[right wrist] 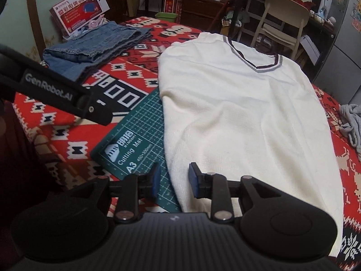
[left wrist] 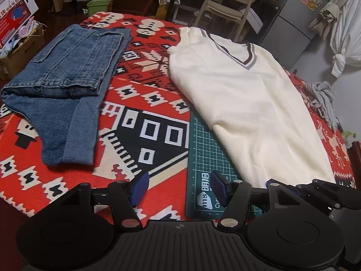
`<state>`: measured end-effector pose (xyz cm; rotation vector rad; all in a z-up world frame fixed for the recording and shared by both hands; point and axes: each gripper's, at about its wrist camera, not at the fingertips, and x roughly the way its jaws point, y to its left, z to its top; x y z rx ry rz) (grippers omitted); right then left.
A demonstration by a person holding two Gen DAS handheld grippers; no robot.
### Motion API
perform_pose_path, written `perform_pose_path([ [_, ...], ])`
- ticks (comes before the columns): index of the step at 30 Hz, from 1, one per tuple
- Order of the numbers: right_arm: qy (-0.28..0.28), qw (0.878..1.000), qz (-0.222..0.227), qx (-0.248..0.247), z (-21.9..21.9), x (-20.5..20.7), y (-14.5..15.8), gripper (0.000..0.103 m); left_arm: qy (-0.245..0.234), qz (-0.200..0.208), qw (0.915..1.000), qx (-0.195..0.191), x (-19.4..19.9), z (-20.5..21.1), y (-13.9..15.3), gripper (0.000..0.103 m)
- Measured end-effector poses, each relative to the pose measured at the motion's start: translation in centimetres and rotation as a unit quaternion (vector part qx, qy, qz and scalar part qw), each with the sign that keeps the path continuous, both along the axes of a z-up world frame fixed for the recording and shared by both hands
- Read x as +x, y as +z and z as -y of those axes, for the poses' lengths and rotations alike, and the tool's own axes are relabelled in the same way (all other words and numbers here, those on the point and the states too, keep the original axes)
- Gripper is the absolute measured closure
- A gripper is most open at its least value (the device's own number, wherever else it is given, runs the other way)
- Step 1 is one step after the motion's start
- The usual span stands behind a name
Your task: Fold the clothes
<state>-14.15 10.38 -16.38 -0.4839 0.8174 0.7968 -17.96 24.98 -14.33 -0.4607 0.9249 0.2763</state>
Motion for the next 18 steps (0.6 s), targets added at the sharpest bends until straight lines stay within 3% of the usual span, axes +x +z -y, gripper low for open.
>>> perform_pose_path([
  [1, -0.004, 1.0, 0.001, -0.002, 0.1, 0.2, -0.1, 0.073, -0.002, 0.0, 1.0, 0.0, 0.0, 0.1, -0.1, 0.043],
  [3, -0.012, 1.0, 0.003, -0.006, 0.3, 0.6, -0.3, 0.089, -0.005, -0.002, 1.0, 0.0, 0.1, 0.2, -0.2, 0.043],
  [5, -0.02, 1.0, 0.004, -0.01, 0.6, 1.1, -0.4, 0.095, -0.005, -0.002, 1.0, 0.0, 0.1, 0.2, -0.2, 0.043],
  [13, -0.12, 0.991, 0.0, 0.068, 4.7, 6.8, 4.1, 0.097, -0.01, -0.006, 0.9999, 0.0, 0.4, 0.4, -0.3, 0.043],
  [18, -0.209, 0.974, -0.023, 0.082, 8.3, 12.1, 3.1, 0.097, -0.021, -0.009, 0.9997, 0.001, 0.8, 1.2, -0.4, 0.043],
])
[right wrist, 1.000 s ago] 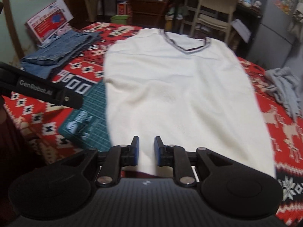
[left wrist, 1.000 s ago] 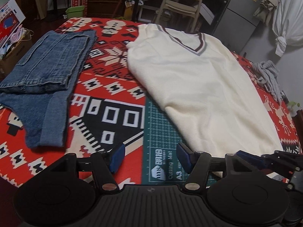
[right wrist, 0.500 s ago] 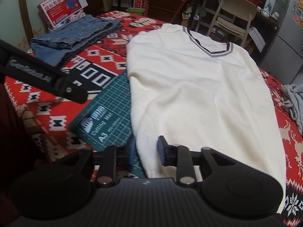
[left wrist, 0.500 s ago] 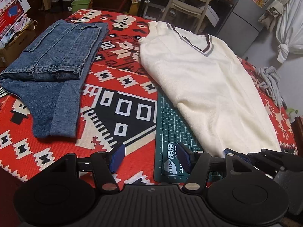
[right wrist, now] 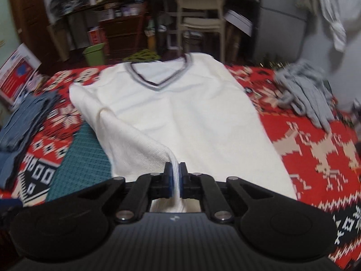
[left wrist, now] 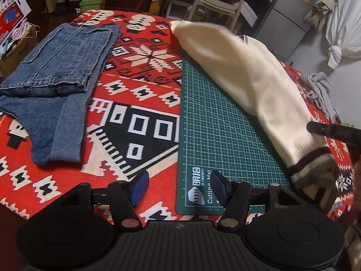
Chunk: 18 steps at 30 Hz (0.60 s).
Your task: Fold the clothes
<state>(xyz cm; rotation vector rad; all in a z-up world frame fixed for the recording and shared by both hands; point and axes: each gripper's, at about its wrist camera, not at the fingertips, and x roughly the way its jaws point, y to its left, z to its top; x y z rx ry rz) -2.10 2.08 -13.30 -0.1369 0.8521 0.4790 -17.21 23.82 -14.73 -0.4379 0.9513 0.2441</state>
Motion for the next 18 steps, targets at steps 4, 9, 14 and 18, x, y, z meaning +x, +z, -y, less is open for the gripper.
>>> perform_pose_path([
  [4, -0.028, 0.999, -0.019, 0.001, 1.4, 1.4, -1.5, 0.097, -0.008, 0.001, 0.9999, -0.008, 0.4, 0.5, 0.0, 0.043],
  [9, -0.048, 0.998, -0.037, 0.023, 2.9, 1.8, -2.1, 0.086, -0.024, 0.013, 0.9988, -0.04, 1.2, 1.2, 0.2, 0.043],
  [14, -0.068, 0.995, -0.054, 0.045, 4.4, 2.1, -2.5, 0.079, -0.042, 0.025, 0.9936, -0.101, 4.1, 2.4, 0.0, 0.046],
  [18, -0.072, 0.995, -0.052, 0.053, 6.5, 1.1, -1.3, 0.077, -0.054, 0.033, 0.9862, -0.153, 6.8, 3.3, -0.3, 0.049],
])
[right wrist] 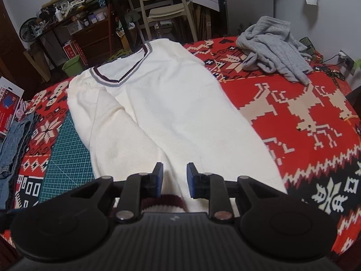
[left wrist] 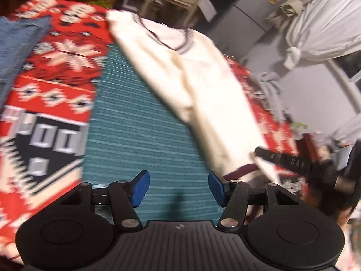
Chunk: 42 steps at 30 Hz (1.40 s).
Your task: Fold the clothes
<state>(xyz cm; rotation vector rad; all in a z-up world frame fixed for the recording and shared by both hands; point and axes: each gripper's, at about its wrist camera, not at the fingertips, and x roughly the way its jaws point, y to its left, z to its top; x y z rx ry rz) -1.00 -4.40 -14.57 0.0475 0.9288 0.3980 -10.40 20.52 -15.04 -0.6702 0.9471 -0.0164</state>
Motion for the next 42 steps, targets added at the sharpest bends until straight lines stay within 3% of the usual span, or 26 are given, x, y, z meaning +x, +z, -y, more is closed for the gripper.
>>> perform_pose_path([
  [8, -0.018, 1.0, 0.0, 0.0, 3.6, -1.9, 0.5, 0.074, -0.013, 0.003, 0.9938, -0.11, 5.0, 1.2, -1.2, 0.049],
  [14, -0.038, 0.999, -0.003, 0.006, 5.3, -2.0, 0.5, 0.074, -0.014, -0.027, 0.9917, -0.125, 6.9, 2.2, -2.2, 0.049],
  [17, -0.042, 0.999, -0.001, 0.01, 5.7, -1.9, 0.8, 0.074, -0.019, -0.032, 0.9909, -0.13, 7.0, 2.6, -2.4, 0.062],
  [19, -0.043, 0.999, -0.001, 0.013, 5.9, -1.9, 1.0, 0.074, -0.016, -0.026, 0.9898, -0.139, 6.8, 2.3, -2.2, 0.067],
  [28, -0.034, 0.999, -0.005, 0.012, 5.2, -2.1, 0.8, 0.072, -0.006, 0.001, 0.9822, -0.188, 6.3, 1.1, -1.9, 0.067],
  [34, -0.039, 0.999, -0.008, 0.018, 5.2, -2.3, 0.8, 0.071, -0.021, -0.011, 0.9811, -0.192, 7.2, 2.4, -3.2, 0.067],
  [38, -0.04, 0.999, -0.01, 0.016, 5.4, -2.4, 0.7, 0.071, -0.039, -0.021, 0.9899, -0.135, 7.5, 3.7, -3.3, 0.068],
  [39, -0.04, 0.999, -0.009, 0.013, 5.4, -2.5, 0.7, 0.071, -0.04, -0.023, 0.9912, -0.124, 7.4, 3.9, -3.3, 0.074],
  [40, -0.04, 0.999, -0.008, 0.012, 5.4, -2.5, 0.7, 0.071, -0.039, -0.028, 0.993, -0.108, 7.4, 4.1, -3.2, 0.089],
  [41, -0.04, 0.999, -0.008, 0.011, 5.5, -2.5, 0.7, 0.071, -0.037, -0.034, 0.9946, -0.091, 7.4, 4.2, -3.1, 0.096],
  [42, -0.041, 0.999, -0.008, 0.01, 5.5, -2.5, 0.7, 0.071, -0.037, -0.037, 0.9957, -0.077, 7.4, 4.4, -2.8, 0.097],
])
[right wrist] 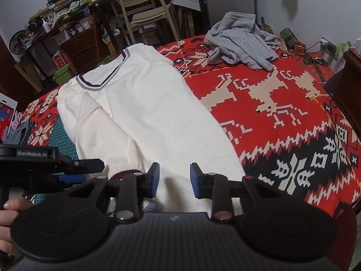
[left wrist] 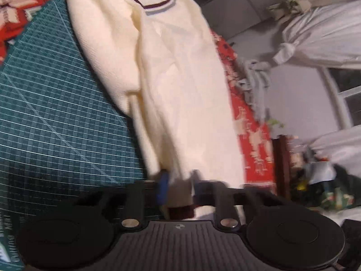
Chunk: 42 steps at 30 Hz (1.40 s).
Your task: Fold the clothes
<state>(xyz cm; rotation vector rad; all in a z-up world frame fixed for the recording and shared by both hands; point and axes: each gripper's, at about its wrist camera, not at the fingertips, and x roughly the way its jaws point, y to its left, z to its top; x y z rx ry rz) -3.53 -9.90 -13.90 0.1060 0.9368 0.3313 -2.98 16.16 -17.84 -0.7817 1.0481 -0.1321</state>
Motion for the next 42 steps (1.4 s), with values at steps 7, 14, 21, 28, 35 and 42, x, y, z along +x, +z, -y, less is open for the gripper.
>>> perform_pose_path([
  [7, -0.003, 1.0, 0.002, -0.007, 0.2, -0.2, 0.3, 0.07, 0.023, 0.009, 0.9989, 0.041, -2.3, -1.5, 3.6, 0.097],
  [14, -0.004, 1.0, 0.017, -0.006, 1.0, -0.4, 1.8, 0.067, 0.059, -0.021, 0.9963, 0.059, -7.0, -6.1, 4.1, 0.098],
  [21, -0.001, 1.0, 0.013, -0.015, 0.9, -0.3, 1.5, 0.066, 0.094, -0.059, 0.9905, 0.082, -12.0, -10.8, 3.9, 0.098],
  [28, 0.004, 1.0, 0.008, -0.023, 0.5, -0.6, 1.1, 0.065, 0.106, -0.102, 0.9855, 0.084, -15.8, -12.3, 1.3, 0.098],
  [35, 0.012, 0.999, -0.001, -0.039, 0.5, -0.8, 0.5, 0.052, 0.108, -0.097, 0.9866, 0.074, -16.2, -12.4, 0.9, 0.095],
  [42, 0.05, 0.998, 0.002, -0.042, -1.2, -2.4, 0.1, 0.038, 0.101, -0.05, 0.9863, 0.121, -16.6, -11.0, 2.8, 0.045],
])
